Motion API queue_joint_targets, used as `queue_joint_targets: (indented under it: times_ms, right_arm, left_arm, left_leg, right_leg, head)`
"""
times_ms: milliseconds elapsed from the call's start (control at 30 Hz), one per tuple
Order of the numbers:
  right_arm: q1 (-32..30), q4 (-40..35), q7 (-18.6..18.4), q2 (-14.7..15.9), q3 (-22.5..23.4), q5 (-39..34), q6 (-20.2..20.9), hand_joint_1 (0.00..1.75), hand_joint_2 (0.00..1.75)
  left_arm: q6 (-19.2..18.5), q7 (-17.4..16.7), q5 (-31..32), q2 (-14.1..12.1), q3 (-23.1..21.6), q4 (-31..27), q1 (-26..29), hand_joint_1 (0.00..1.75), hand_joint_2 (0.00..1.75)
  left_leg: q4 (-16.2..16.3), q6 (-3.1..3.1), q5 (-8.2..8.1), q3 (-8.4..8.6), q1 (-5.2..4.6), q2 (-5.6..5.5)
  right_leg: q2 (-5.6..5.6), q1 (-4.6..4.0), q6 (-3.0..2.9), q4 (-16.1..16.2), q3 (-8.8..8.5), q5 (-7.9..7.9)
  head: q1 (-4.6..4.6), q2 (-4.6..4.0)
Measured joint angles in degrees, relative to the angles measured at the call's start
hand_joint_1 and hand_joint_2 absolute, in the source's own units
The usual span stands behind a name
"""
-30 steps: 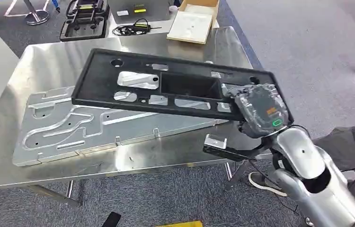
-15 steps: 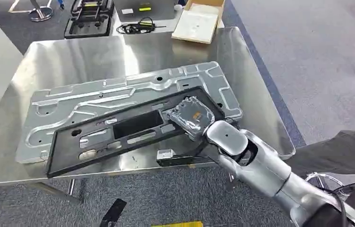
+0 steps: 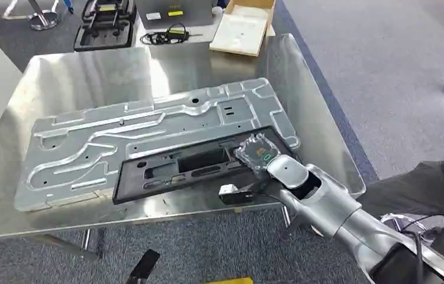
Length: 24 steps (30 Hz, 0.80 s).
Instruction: Take the parts from the cabinet and place them on the table.
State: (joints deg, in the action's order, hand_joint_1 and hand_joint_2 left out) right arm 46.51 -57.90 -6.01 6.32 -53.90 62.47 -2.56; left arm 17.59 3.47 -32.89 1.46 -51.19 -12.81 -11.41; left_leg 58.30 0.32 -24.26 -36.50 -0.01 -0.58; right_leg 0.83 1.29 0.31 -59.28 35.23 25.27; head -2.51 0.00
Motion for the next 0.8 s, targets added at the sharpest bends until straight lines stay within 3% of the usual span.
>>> queue_joint_targets:
  times_ms: [67,100,133,200,233,267,300,333,400,433,567,600,633,700,733,767,800]
  right_arm:
    - [0.3,0.9,-0.2,0.5,0.0,0.3,0.3,1.75,1.75]
    - [0.5,1.3,-0.3,0.9,0.0,0.7,0.5,1.75,1.75]
    - [0.7,1.8,-0.5,1.3,0.0,1.1,0.8,1.75,1.75]
    - [0.7,2.5,-0.7,1.8,-0.1,1.8,1.4,1.75,1.75]
    - [0.7,2.9,-0.9,2.3,-0.3,2.2,1.8,1.75,1.75]
    - [0.7,3.2,-0.9,2.6,-0.5,2.3,2.0,1.75,1.75]
    - [0.7,3.4,-1.0,3.1,-0.6,2.6,2.3,1.75,1.75]
    - [0.7,3.5,-1.1,3.5,-0.7,2.7,2.5,1.75,1.75]
    - [1.1,3.6,-1.2,4.3,-0.7,2.9,2.7,1.75,1.75]
    - [1.3,3.7,-1.4,4.7,-0.8,2.9,2.8,1.75,1.75]
    - [1.5,3.6,-2.2,5.9,-0.9,3.4,3.3,1.75,1.75]
    - [1.6,3.6,-2.4,6.1,-0.9,3.6,3.5,1.75,1.75]
    - [1.7,3.6,-2.6,6.5,-0.9,3.9,3.8,1.75,1.75]
    - [1.7,3.6,-2.9,7.0,-0.9,4.2,4.3,1.75,1.75]
    - [1.7,3.6,-3.2,7.5,-0.9,4.2,4.4,1.75,1.75]
    - [1.7,3.6,-3.4,7.9,-0.9,4.2,4.6,1.75,1.75]
    - [1.7,3.5,-3.5,8.4,-0.9,4.2,4.7,0.0,0.0]
  left_arm:
    - [0.0,0.3,0.0,-0.1,0.0,0.0,0.2,0.0,1.75]
    - [0.0,0.4,0.0,-0.1,0.0,0.0,0.2,0.0,1.75]
    - [0.0,0.5,0.0,-0.1,0.0,0.0,0.1,0.0,1.75]
    - [0.0,0.6,0.1,-0.1,0.0,0.0,0.0,0.0,1.75]
    - [0.0,0.7,0.0,-0.1,0.0,0.0,0.1,0.0,1.75]
    - [0.0,0.7,0.0,-0.1,0.0,0.0,0.2,0.0,1.75]
    - [0.1,1.2,0.0,-0.2,0.0,0.0,0.4,0.0,1.75]
    - [0.2,1.7,-0.1,-0.2,0.0,0.0,0.4,0.0,1.75]
    - [0.4,2.4,-0.2,-0.2,0.0,0.0,0.5,0.0,1.75]
    - [0.4,2.6,-0.2,-0.2,0.0,0.0,0.5,0.0,1.75]
    - [0.1,3.5,-0.3,-0.3,0.0,0.0,0.7,0.0,1.75]
    - [0.1,3.7,-0.3,-0.5,0.0,0.0,0.7,0.0,1.75]
    - [0.1,3.8,-0.2,-0.5,0.0,0.0,0.8,0.0,1.75]
    - [0.3,4.1,-0.2,-0.5,0.0,0.0,0.8,0.0,1.75]
    - [0.5,4.3,-0.2,-0.5,0.0,0.0,0.9,0.0,1.75]
    - [0.5,4.5,-0.1,-0.5,0.0,0.0,1.0,0.0,1.75]
    - [0.6,4.6,0.0,-0.5,-0.1,0.0,1.1,0.0,1.75]
  left_leg:
    - [-0.5,0.64,0.08,0.48,-0.03,0.05]
    - [-1.3,1.21,0.47,1.14,0.49,0.34]
    - [-1.6,1.66,0.48,1.46,0.39,0.37]
    - [-1.6,2.2,0.46,1.44,0.16,0.46]
    - [-1.5,2.31,0.43,1.41,0.02,0.48]
    - [-1.4,2.38,0.41,1.37,-0.07,0.47]
    - [-1.3,2.43,0.37,1.36,-0.13,0.45]
    - [-1.1,2.47,0.3,1.37,-0.15,0.36]
    - [-0.6,2.22,0.08,1.35,-0.16,0.09]
    - [-0.2,1.92,-0.13,1.17,-0.39,0.02]
    - [-0.3,0.78,-0.01,1.18,-0.4,-0.07]
    - [0.0,0.48,-0.34,0.83,-0.41,0.01]
    - [1.4,0.07,-1.68,0.43,-0.3,0.15]
    - [9.3,-0.57,-6.31,-2.85,0.11,0.18]
    - [13.3,-0.79,-7.98,-4.57,0.3,0.19]
    - [16.1,-1.01,-8.6,-5.77,0.49,0.22]
    - [16.1,-1.15,-7.89,-5.7,0.66,0.23]
  right_leg:
    - [0.1,-0.08,0.83,0.6,-0.63,-0.06]
    - [-0.19,0.0,1.05,-0.1,-0.45,0.41]
    - [-0.31,-0.18,0.99,-2.0,0.26,1.8]
    - [-0.32,-0.25,0.95,-10.4,4.35,5.97]
    - [-0.33,-0.21,0.97,-14.2,6.27,7.35]
    - [-0.33,-0.22,0.98,-16.3,7.42,7.64]
    - [-0.33,-0.22,0.94,-15.8,7.21,6.54]
    - [-0.35,-0.22,0.84,-13.0,5.8,4.58]
    - [-0.44,-0.25,0.44,-3.0,0.62,-0.01]
    - [-0.63,-0.49,0.21,-0.2,-0.56,0.7]
    - [-0.35,-0.79,-0.53,0.1,-0.59,0.12]
    - [-0.46,-0.26,-1.02,0.7,-1.15,-0.35]
    - [-0.51,-0.14,-1.31,0.8,-1.23,-0.54]
    - [-0.56,-0.03,-1.4,0.8,-1.09,-0.61]
    - [-0.62,-0.03,-1.39,0.8,-1.04,-0.61]
    - [-0.65,0.0,-1.39,0.8,-1.03,-0.61]
    - [-0.7,0.06,-1.35,0.8,-1.05,-0.62]
  head:
    - [0.0,-0.02]
    - [0.06,-0.02]
    - [0.06,-0.02]
    - [0.17,-0.02]
    - [0.13,-0.02]
    - [0.15,-0.02]
    - [0.15,-0.02]
    - [0.15,-0.02]
    - [0.17,-0.02]
    - [0.15,-0.02]
    - [0.09,-0.02]
    - [0.13,-0.02]
    - [-0.09,-0.02]
    - [-0.29,-0.02]
    - [-0.31,-0.02]
    - [-0.28,-0.02]
    - [-0.29,-0.02]
